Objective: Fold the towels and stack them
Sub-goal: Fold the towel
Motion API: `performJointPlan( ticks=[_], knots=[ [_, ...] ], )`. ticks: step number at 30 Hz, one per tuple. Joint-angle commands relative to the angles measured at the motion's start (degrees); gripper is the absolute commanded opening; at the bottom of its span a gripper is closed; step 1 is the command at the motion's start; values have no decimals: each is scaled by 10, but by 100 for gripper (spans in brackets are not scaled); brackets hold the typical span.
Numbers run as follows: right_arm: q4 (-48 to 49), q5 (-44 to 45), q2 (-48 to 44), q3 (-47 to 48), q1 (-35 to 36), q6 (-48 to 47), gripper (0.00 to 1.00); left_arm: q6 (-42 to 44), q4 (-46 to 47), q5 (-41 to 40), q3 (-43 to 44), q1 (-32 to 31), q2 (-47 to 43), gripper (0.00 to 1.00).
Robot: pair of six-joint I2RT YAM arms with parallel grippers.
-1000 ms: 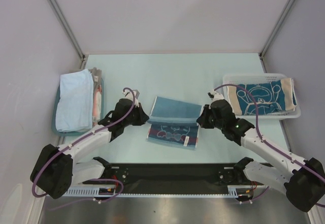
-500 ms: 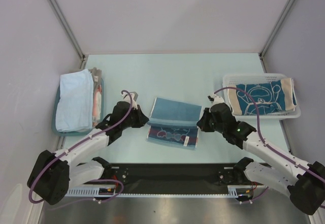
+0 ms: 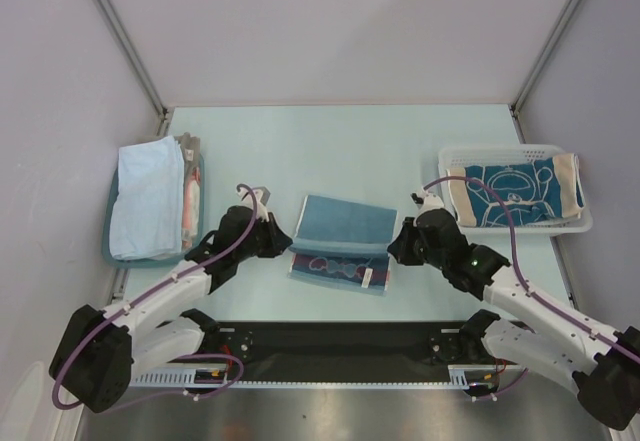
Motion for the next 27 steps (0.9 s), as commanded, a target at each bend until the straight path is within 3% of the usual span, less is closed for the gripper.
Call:
performJointPlan(
  ticks=[1, 27],
  knots=[
    [-13, 20, -17, -11, 6, 10, 0, -8, 0, -3, -8, -1, -21, 6],
    [-17, 33, -50, -62, 36, 46, 0, -17, 8, 0, -41, -2, -25, 7]
  ],
)
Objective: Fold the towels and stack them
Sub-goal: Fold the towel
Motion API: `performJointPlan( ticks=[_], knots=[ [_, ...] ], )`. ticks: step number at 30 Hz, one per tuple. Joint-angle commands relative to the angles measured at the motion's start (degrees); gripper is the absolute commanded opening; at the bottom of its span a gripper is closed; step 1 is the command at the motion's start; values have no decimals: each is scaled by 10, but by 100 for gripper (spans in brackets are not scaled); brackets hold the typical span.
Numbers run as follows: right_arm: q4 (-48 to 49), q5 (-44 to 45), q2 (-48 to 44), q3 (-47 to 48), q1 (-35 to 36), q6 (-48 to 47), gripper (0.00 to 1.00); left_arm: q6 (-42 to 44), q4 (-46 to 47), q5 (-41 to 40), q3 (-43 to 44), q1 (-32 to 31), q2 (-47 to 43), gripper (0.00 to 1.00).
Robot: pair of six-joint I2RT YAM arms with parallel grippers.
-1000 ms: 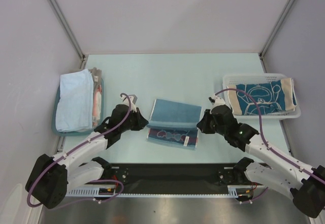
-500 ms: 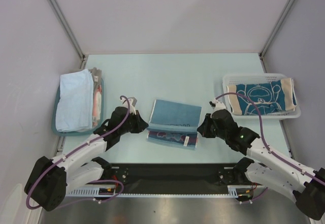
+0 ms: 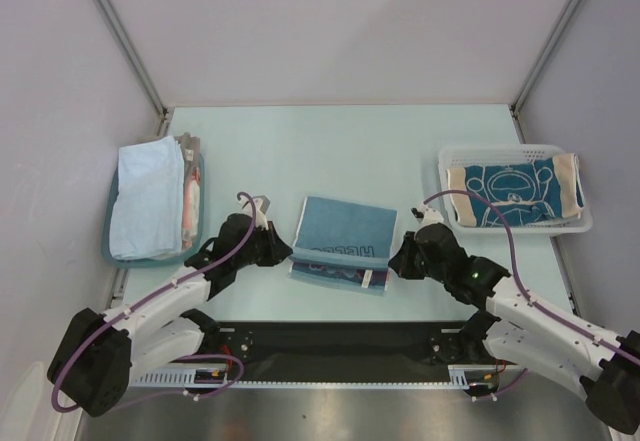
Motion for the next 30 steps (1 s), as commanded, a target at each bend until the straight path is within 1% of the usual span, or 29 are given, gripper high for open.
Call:
performJointPlan(
  ticks=[1, 9, 15, 16, 19, 20, 22, 23, 26, 30],
  knots=[
    [-11, 24, -12, -2, 3, 4, 0, 0, 2, -19, -4, 0, -10, 7],
    [-33, 31, -35, 8, 6, 6, 0, 1, -17, -21, 8, 0, -32, 8],
    [-34, 33, -36, -5, 7, 10, 0, 2, -7, -18, 2, 0, -17, 10],
    [-32, 32, -36, -9, 8, 10, 0, 1, -4, -18, 0, 0, -14, 11],
    [-24, 27, -39, -25, 10, 17, 7, -1, 4, -16, -8, 0, -14, 17],
    [-21, 25, -40, -27, 11, 19, 14, -1, 5, -15, -12, 0, -15, 18],
    [-18, 20, -43, -33, 13, 19, 18, -4, 3, -16, -13, 0, -21, 22],
    [-18, 19, -48, -34, 14, 19, 23, -4, 0, -16, -13, 0, -31, 24],
    [-25, 22, -61, -33, 16, 18, 29, -6, -12, -24, -10, 0, -47, 34],
    [-25, 35, -62, -26, 16, 16, 32, -6, -15, -32, -2, 0, -51, 37]
  ],
)
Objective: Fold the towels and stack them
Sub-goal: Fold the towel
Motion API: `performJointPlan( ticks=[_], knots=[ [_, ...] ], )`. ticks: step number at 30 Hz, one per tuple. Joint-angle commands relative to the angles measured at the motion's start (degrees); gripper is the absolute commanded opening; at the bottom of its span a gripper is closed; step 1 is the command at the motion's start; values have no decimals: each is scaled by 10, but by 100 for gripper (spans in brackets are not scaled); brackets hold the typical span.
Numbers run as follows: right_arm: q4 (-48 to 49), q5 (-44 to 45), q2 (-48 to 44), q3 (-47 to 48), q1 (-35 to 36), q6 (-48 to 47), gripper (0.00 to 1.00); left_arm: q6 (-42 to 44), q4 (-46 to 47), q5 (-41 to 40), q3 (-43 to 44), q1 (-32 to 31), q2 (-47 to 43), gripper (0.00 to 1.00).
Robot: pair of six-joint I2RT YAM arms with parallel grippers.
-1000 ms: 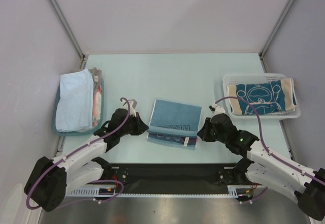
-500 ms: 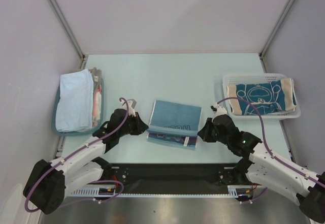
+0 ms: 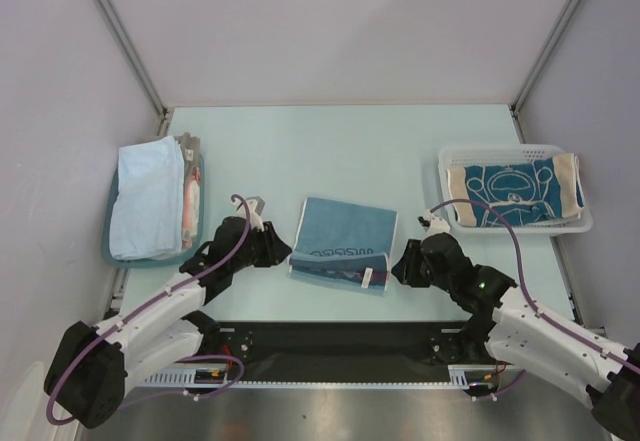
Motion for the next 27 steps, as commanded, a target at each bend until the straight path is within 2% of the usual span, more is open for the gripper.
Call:
performJointPlan(
  ticks=[1, 6, 14, 20, 27],
  knots=[
    [9, 25, 0, 14, 2, -3, 33, -6, 5, -18, 12, 1, -5, 37],
    [54, 60, 88, 51, -10, -34, 39, -5, 40, -17, 54, 0, 70, 38],
    [158, 13, 233, 82, -46, -62, 41, 6, 75, 0, 117, -15, 206, 36],
    [189, -10, 264, 85, -50, -60, 42, 5, 82, 6, 117, -30, 231, 35],
    [191, -30, 253, 79, -50, -60, 41, 7, 75, 16, 113, -39, 234, 36]
  ],
)
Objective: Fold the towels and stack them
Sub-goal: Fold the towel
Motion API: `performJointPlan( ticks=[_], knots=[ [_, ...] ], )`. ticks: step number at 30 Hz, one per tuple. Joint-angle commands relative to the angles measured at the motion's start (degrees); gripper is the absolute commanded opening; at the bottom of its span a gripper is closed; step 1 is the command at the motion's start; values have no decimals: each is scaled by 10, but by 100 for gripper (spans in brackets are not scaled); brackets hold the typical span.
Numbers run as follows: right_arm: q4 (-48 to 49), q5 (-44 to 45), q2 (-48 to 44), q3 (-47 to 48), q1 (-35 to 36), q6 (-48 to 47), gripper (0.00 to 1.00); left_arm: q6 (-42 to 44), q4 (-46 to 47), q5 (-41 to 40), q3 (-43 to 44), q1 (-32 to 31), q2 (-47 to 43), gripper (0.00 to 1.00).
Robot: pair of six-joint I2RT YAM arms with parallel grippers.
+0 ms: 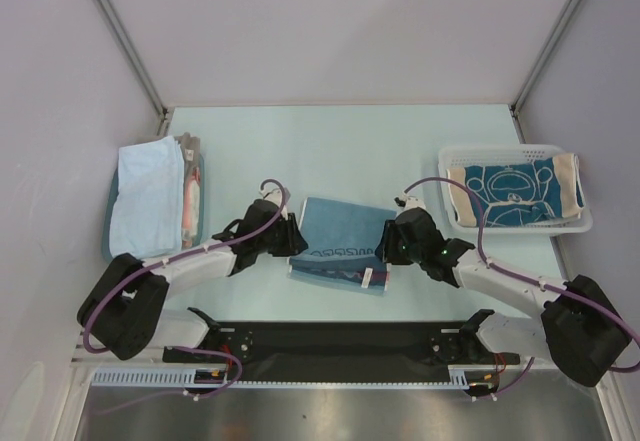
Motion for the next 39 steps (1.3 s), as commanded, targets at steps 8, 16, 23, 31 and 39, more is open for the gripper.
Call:
performJointPlan(
  ticks=[8, 16, 23, 31, 39],
  knots=[
    [17, -33, -37, -6, 2, -4, 37, 13, 14, 26, 8, -14, 2, 35],
    [7, -34, -54, -22, 9, -2, 37, 13, 8, 38, 4, -34, -1, 34],
    [6, -23, -54, -18, 8, -6, 37, 22, -12, 41, 3, -58, 1, 34],
    [14, -16, -28, -3, -17, -20, 39, 30, -38, 28, -2, -87, -4, 34],
    [38, -30, 19, 14, -21, -30, 40, 26, -38, 15, -20, -104, -8, 34]
  ],
)
